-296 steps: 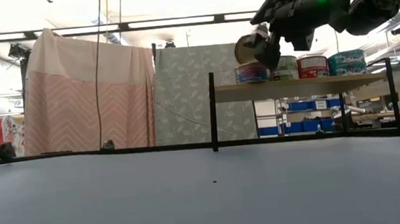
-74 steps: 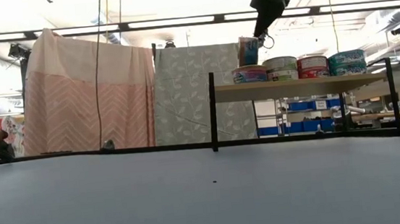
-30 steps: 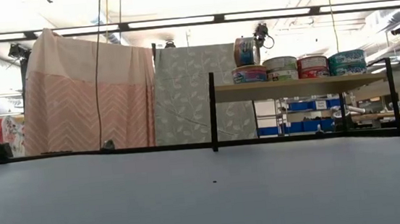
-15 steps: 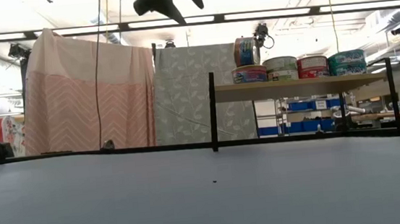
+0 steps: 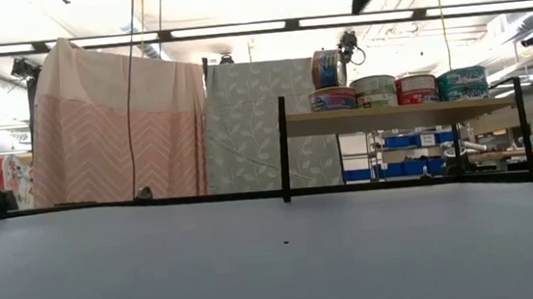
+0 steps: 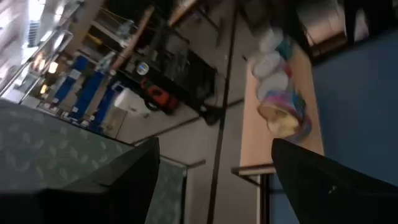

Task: Stack canned seafood by type on shelf
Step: Stack the blue-pink tuna can on top of the blue-pink tuna can on the shelf

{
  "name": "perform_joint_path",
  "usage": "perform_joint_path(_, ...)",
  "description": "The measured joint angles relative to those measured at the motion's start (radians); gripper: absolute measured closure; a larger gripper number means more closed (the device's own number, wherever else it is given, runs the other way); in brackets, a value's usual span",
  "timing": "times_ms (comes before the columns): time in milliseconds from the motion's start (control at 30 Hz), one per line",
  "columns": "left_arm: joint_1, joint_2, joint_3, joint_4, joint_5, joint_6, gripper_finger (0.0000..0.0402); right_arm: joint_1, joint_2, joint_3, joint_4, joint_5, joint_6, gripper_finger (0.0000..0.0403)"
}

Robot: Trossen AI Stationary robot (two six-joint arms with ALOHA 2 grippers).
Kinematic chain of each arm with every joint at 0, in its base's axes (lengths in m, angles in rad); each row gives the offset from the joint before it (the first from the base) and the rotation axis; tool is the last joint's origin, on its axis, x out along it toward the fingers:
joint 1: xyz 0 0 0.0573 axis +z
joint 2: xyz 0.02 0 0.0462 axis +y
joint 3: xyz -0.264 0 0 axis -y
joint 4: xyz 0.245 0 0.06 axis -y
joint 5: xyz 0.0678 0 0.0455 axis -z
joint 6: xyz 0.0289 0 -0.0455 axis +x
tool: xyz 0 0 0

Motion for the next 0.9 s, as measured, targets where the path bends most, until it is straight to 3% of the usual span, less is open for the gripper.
perform_joint_path(167, -0.013, -0.048, -0.002, -0.032, 0.0, -0.07, 0.009, -0.064, 0.137, 0.086, -0.129, -0.103, -0.187, 0.0158)
perform_joint_path(333, -0.013, -0.051, -0.003, -0.092, -0.002, -0.087, 0.009, -0.082, 0.201, 0.313, -0.135, -0.067, -0.344, 0.0164)
perform_joint_path(467, -0.013, -0.045, -0.046, -0.09, -0.002, -0.108, 0.009, -0.099, 0.236, 0.474, -0.133, -0.059, -0.337, 0.0163)
perform_joint_path(700, -0.013, -0.026, -0.105, -0.062, 0.006, -0.139, 0.009, -0.133, 0.246, 0.446, -0.136, -0.122, -0.33, 0.0161)
perform_joint_path(767, -0.013, -0.017, -0.13, -0.009, 0.035, -0.14, 0.009, -0.126, 0.251, 0.448, -0.109, -0.047, -0.313, 0.0162)
perform_joint_path(900, -0.014, 0.01, -0.179, 0.06, 0.088, -0.135, 0.009, -0.175, 0.242, 0.491, -0.063, 0.256, -0.175, 0.0169)
